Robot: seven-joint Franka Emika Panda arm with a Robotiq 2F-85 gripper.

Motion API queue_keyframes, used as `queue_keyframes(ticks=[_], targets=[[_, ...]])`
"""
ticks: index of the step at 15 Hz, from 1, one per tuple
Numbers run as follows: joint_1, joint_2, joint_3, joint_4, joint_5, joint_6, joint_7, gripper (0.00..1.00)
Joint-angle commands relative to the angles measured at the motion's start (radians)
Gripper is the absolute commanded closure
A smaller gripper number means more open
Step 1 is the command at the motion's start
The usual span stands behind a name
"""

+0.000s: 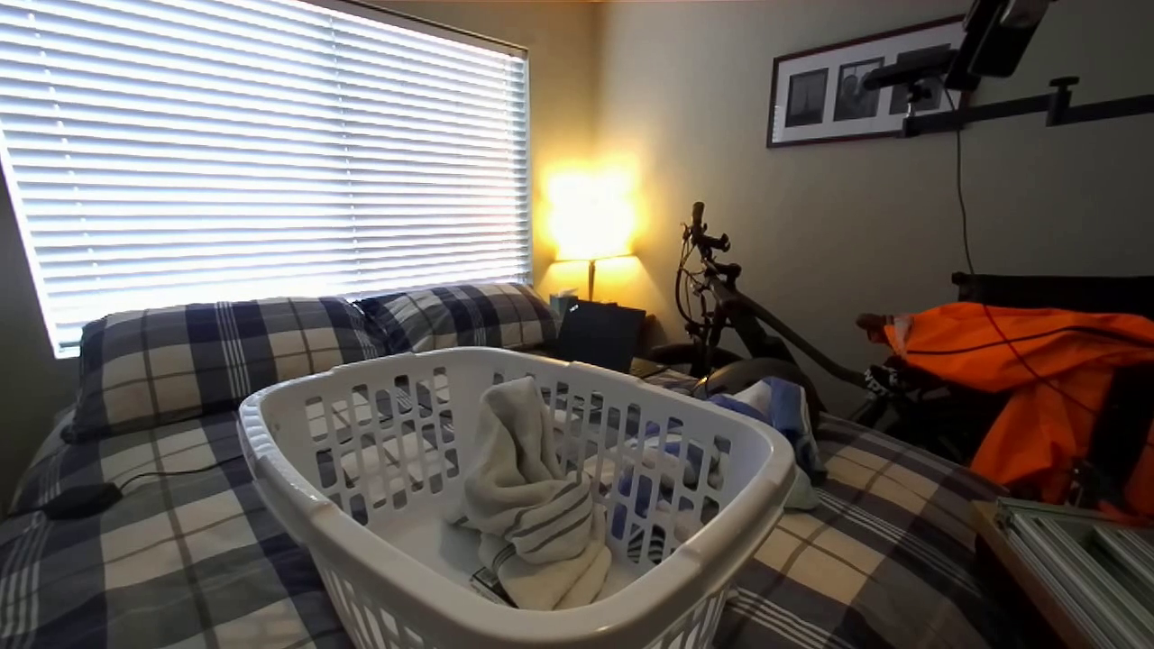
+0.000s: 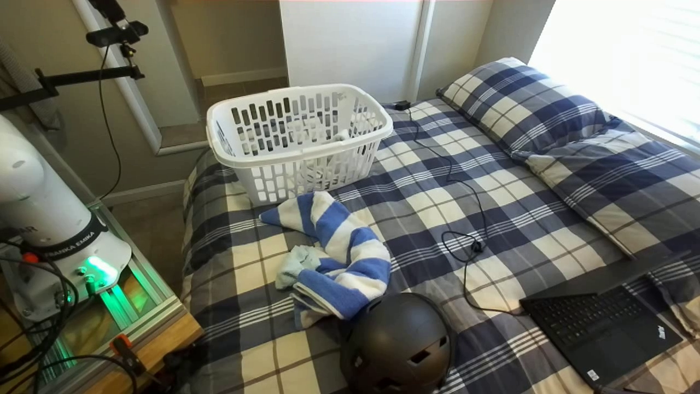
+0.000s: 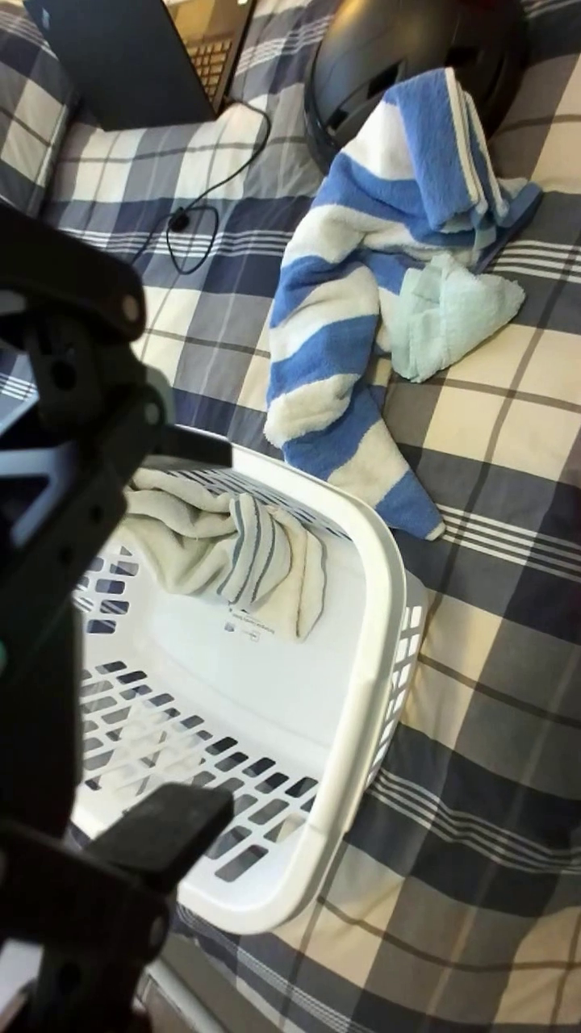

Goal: Put the blue cloth in the basket

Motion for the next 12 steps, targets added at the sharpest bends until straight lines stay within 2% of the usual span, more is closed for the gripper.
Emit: queue_keyframes(ticks=[1,4,8,12], targets=[[-0.031,-0.001,0.016,0.001,0.019,0.002,-0.021,0.00],[-0.031,-0.001,0.016,0.001,0.019,0.002,-0.021,0.00],[-0.057,-0.011,-0.089,-0.006,0.030,0.056,-0.076,0.00],[-0.095,0.006,-0.231,-0.008,0.038,0.131,-0.184,0.00]])
